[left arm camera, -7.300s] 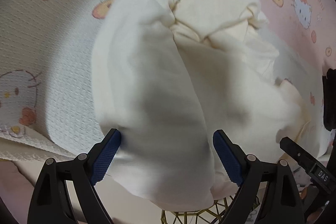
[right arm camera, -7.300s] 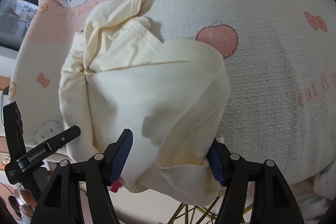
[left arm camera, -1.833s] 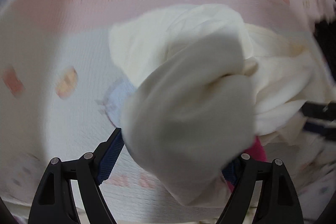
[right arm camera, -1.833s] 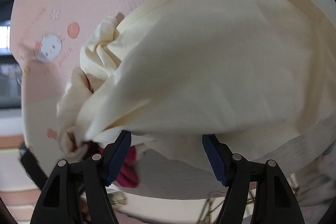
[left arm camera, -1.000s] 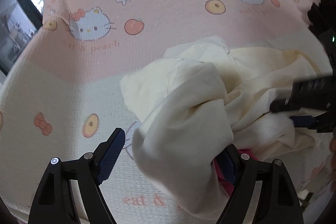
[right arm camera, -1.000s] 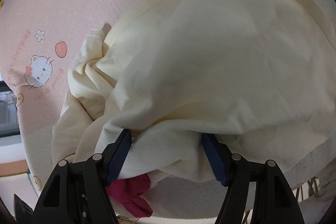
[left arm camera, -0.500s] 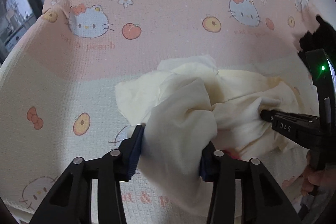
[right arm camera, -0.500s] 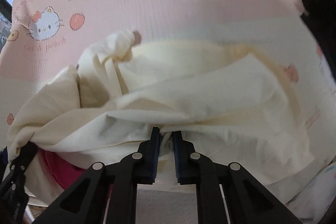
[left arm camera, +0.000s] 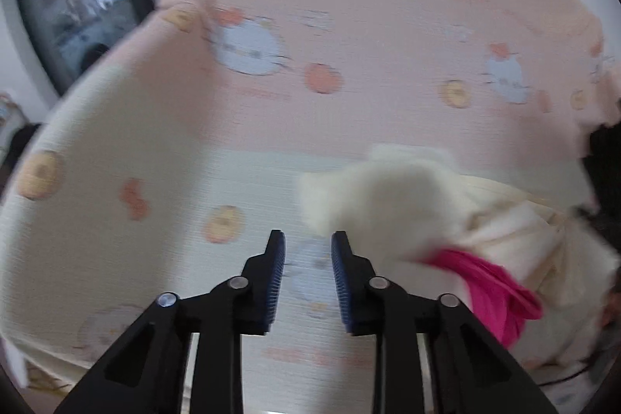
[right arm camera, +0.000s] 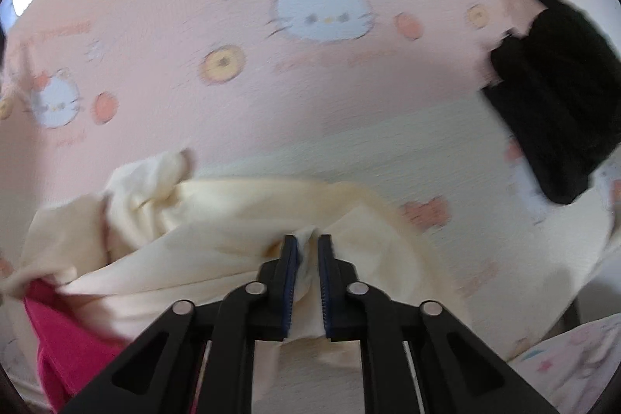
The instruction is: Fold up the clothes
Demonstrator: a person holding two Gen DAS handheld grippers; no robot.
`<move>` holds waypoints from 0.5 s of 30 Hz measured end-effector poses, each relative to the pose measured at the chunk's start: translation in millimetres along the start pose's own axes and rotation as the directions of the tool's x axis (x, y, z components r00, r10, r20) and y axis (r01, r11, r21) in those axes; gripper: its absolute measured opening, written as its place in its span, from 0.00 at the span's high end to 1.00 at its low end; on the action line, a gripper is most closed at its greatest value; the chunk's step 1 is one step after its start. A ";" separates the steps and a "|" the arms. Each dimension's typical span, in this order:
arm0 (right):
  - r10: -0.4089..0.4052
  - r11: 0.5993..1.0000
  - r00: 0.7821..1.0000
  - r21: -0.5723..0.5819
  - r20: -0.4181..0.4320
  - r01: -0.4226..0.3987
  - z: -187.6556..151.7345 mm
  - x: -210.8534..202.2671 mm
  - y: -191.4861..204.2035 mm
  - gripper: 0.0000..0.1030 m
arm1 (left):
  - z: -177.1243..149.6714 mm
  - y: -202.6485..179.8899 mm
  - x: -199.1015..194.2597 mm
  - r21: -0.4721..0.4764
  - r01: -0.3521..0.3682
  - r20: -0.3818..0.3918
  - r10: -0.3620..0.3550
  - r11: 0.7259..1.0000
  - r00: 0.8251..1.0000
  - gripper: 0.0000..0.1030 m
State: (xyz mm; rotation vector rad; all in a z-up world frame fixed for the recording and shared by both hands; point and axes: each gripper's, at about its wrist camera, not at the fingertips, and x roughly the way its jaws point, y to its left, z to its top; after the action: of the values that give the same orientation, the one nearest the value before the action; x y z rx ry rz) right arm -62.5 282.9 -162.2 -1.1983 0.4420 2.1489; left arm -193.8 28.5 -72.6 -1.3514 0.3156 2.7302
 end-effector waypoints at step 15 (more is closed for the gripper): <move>0.209 0.970 0.973 0.150 -0.095 -0.194 6.5 -0.5 -80.8 0.70 | 9.0 -8.8 -16.1 -0.104 0.329 0.042 -0.326 0.939 0.944 0.19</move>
State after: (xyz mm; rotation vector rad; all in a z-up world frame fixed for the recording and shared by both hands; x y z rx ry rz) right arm -12.6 346.6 -157.2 -1.2413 0.7805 2.1852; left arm -189.6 39.3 -55.7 -1.2621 -0.0607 2.5124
